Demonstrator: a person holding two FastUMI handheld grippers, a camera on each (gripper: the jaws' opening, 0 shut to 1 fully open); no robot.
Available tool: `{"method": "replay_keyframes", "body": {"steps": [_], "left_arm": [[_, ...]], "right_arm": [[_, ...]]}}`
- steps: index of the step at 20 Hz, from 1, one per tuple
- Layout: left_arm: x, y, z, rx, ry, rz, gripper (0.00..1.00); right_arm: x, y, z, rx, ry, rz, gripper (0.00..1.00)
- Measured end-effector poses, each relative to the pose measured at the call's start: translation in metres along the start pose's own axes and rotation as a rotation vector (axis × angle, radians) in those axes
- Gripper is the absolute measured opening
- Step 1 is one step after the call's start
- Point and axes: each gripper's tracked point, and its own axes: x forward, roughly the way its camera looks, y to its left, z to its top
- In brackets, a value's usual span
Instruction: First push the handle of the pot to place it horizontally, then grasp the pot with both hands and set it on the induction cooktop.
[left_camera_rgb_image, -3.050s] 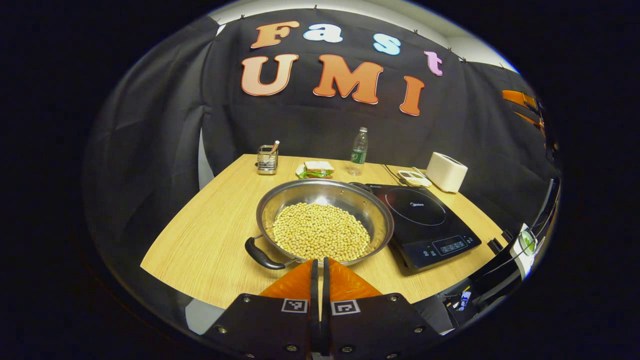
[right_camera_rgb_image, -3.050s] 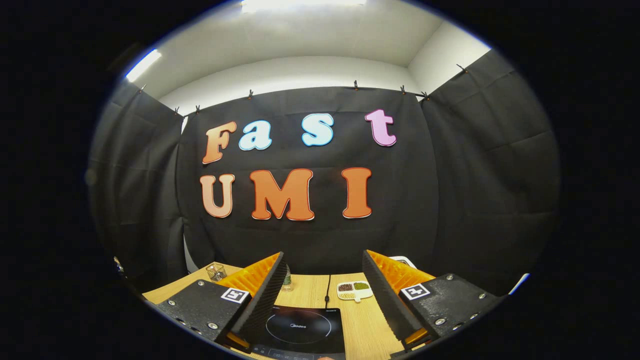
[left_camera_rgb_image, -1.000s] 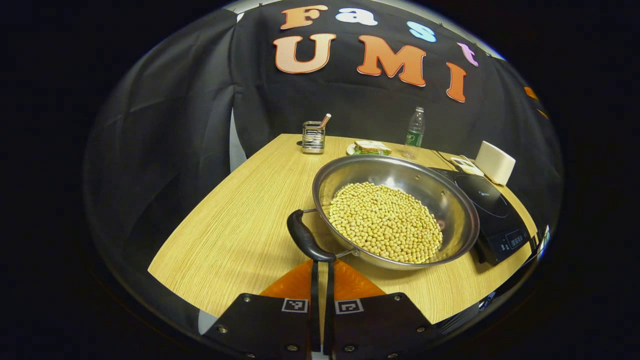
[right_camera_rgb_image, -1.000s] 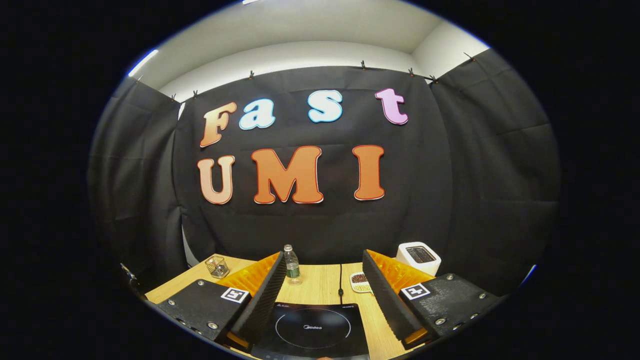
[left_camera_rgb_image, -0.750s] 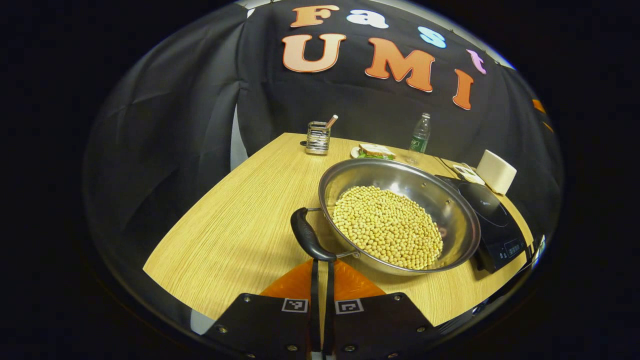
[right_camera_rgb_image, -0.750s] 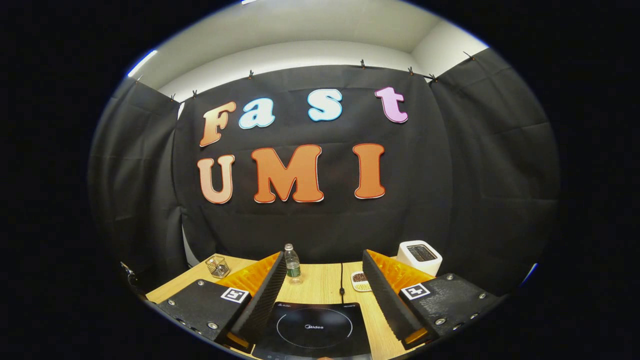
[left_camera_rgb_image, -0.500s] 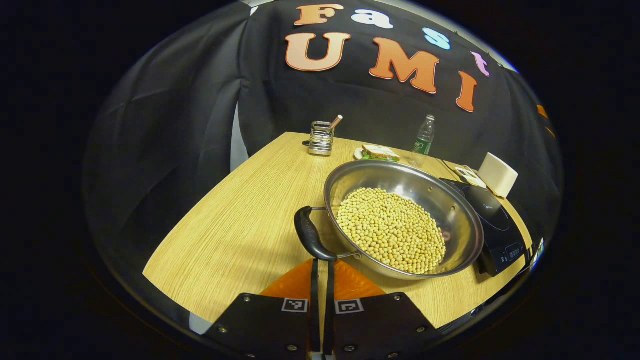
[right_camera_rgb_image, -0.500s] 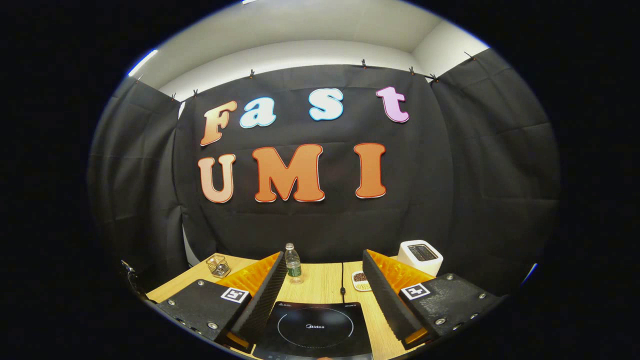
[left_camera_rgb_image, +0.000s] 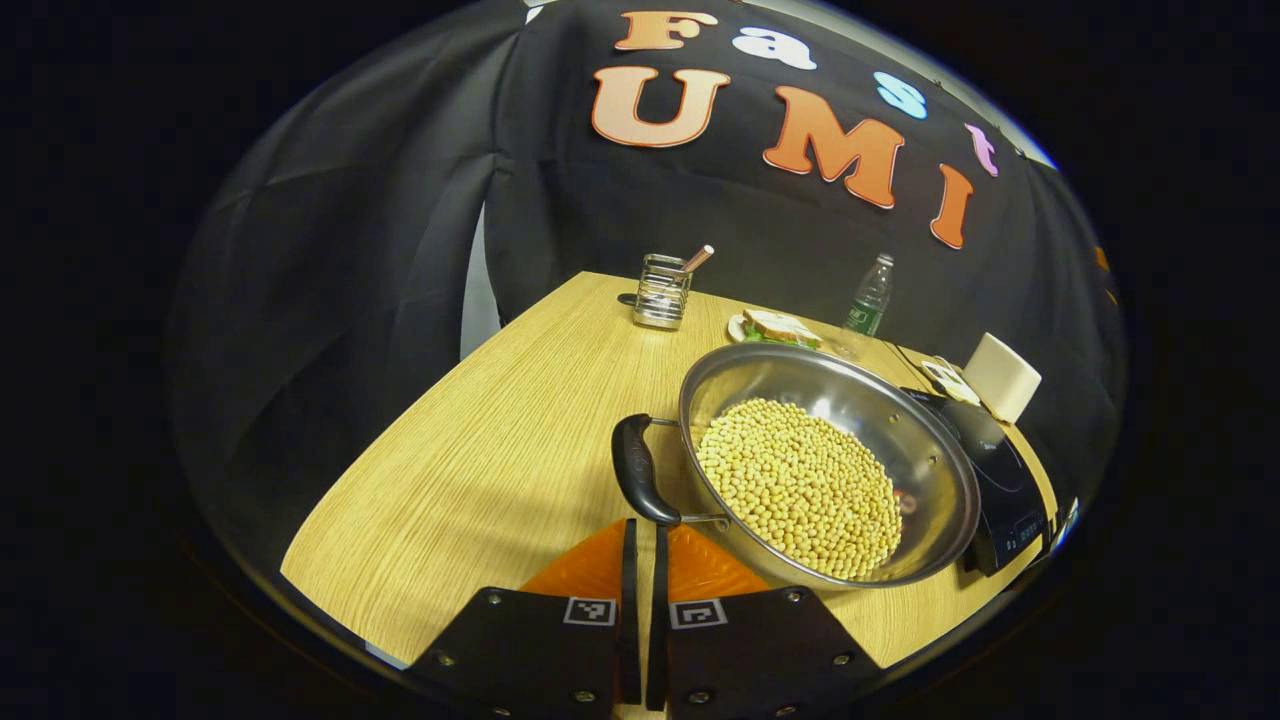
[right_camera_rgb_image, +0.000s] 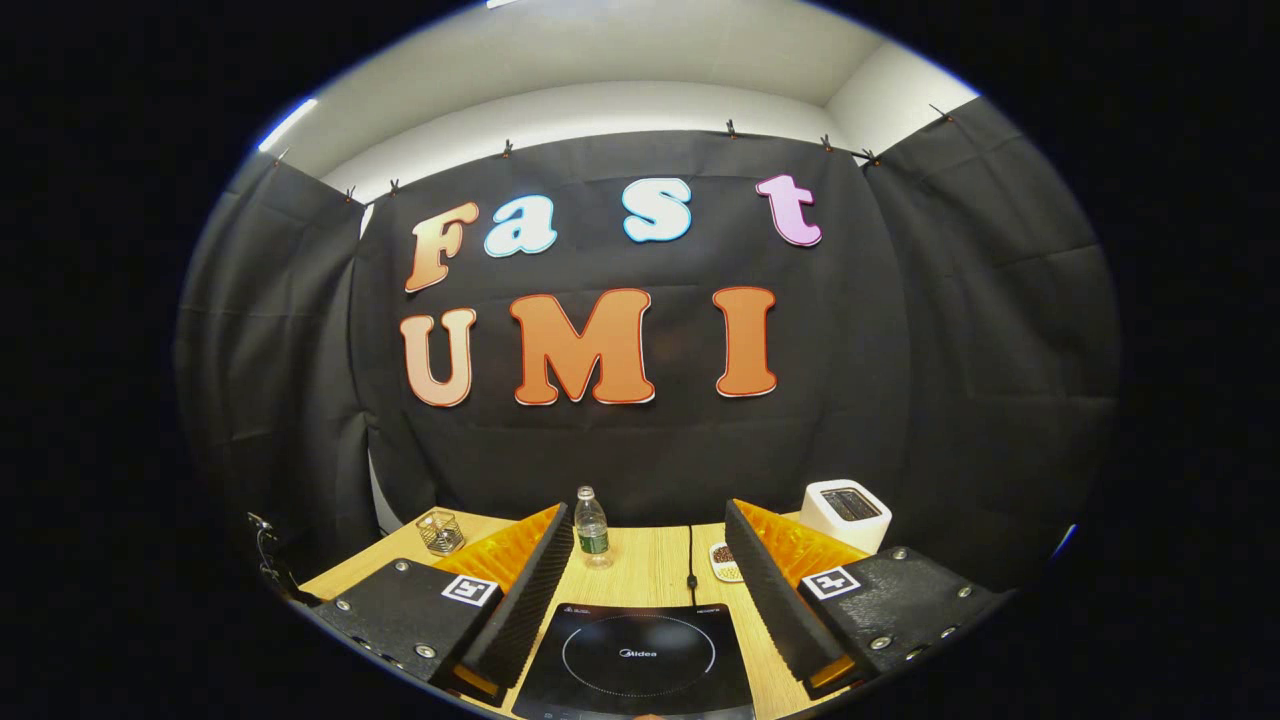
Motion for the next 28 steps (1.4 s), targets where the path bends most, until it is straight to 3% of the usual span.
{"method": "replay_keyframes", "body": {"steps": [1,2,5,6,18,19,20,24,25,26,28], "left_arm": [[0.004,0.001,0.001,0.004,-0.001,-0.002,0.05],[0.005,0.002,0.002,0.01,-0.002,-0.002,0.05],[0.01,0.005,0.006,0.032,-0.006,-0.001,0.05],[0.013,0.006,0.007,0.034,-0.006,0.0,0.05],[0.029,0.014,0.019,0.033,-0.008,-0.016,0.05],[0.031,0.014,0.018,0.032,-0.009,-0.017,0.05],[0.031,0.014,0.02,0.029,-0.012,-0.019,0.05],[0.031,0.013,0.021,-0.002,-0.023,-0.041,0.05],[0.029,0.012,0.019,0.003,-0.022,-0.048,0.05],[0.025,0.011,0.02,0.021,-0.032,-0.052,0.05],[0.017,0.01,0.021,0.065,-0.053,-0.052,0.05]], "right_arm": [[0.001,0.002,-0.001,0.003,0.003,0.003,0.95],[0.001,0.003,-0.003,0.004,0.005,0.005,1.0],[0.002,0.005,-0.005,0.007,0.007,0.005,1.0],[0.003,0.006,-0.006,0.01,0.008,0.005,0.95],[0.007,0.023,-0.023,0.04,0.03,0.01,0.95],[0.007,0.025,-0.026,0.042,0.034,0.012,1.0],[0.007,0.028,-0.028,0.042,0.039,0.015,0.95],[0.01,0.039,-0.039,0.047,0.057,0.022,0.95],[0.011,0.041,-0.043,0.051,0.062,0.016,1.0],[0.013,0.043,-0.047,0.052,0.065,0.009,0.95],[0.016,0.049,-0.055,0.056,0.075,0.001,0.95]]}}
